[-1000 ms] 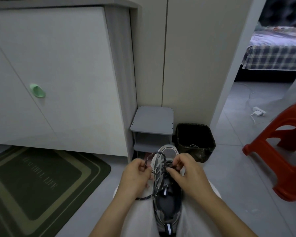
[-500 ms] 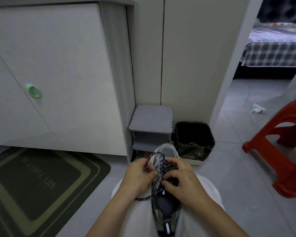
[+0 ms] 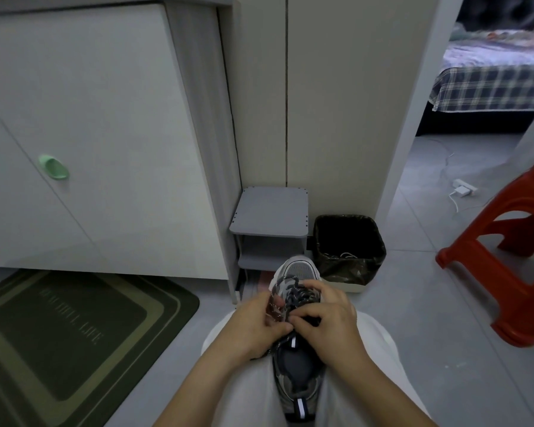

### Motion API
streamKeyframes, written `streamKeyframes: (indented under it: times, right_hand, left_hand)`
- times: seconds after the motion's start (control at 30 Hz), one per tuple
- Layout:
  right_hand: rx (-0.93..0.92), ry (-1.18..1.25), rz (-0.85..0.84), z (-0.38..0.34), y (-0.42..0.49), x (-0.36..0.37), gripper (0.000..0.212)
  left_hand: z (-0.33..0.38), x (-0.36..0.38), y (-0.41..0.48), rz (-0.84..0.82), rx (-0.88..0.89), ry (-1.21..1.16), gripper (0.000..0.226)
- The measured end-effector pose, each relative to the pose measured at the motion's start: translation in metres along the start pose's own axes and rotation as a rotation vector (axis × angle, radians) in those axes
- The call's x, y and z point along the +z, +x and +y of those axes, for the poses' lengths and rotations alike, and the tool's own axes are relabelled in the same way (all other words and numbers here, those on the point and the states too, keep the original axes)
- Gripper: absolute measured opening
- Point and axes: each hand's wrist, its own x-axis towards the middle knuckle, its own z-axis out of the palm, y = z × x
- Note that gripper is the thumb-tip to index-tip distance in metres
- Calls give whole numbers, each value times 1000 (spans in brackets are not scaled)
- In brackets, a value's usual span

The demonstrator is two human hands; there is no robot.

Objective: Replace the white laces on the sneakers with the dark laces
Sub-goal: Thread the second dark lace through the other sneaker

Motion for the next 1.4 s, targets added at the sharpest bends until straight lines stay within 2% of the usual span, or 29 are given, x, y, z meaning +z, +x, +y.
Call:
streamKeyframes:
  times: [0.2,0.37,0.43,0.5,0.57,0.63,0.73,0.83,0.93,1.23,1.4]
  right_hand:
    - [34,79,121,0,-9,-15,8]
    - [266,272,186,25,-23,-62,33]
    - [383,336,189,38,-27,-80,29]
    - [408,278,132,44,-29,-87,24]
    - [350,89,66,42,-26,-85,21]
    - [269,-106,130,31,-20,-78,14]
    - [10,-174,220,2,-8,-58,22]
    - [-189,-330,60,-9,-3,-33,16]
    - [-190,-418,-21,-9,-2,-24,14]
    - [-136,-225,140,1,-16,-38,22]
    - [-172,-205,154,7,-22,-36,22]
  left_hand:
    - [-3,6,-2,109,-47,-142,31]
    - [-3,6,-4,164,-62,-398,40]
    - [-5,5,-6,175,-18,-405,47]
    - [-8,6,-8,169,25,-375,48]
    - [-9,8,-8,150,29,-353,42]
    - [-10,10,-8,142,21,-337,35]
    - [-9,12,-8,150,17,-350,34]
    - [-9,12,-8,158,23,-370,30]
    - [-9,12,-10,169,5,-388,24]
    - [-10,13,-11,175,-47,-328,12]
    - [-9,16,-11,200,-87,-310,9]
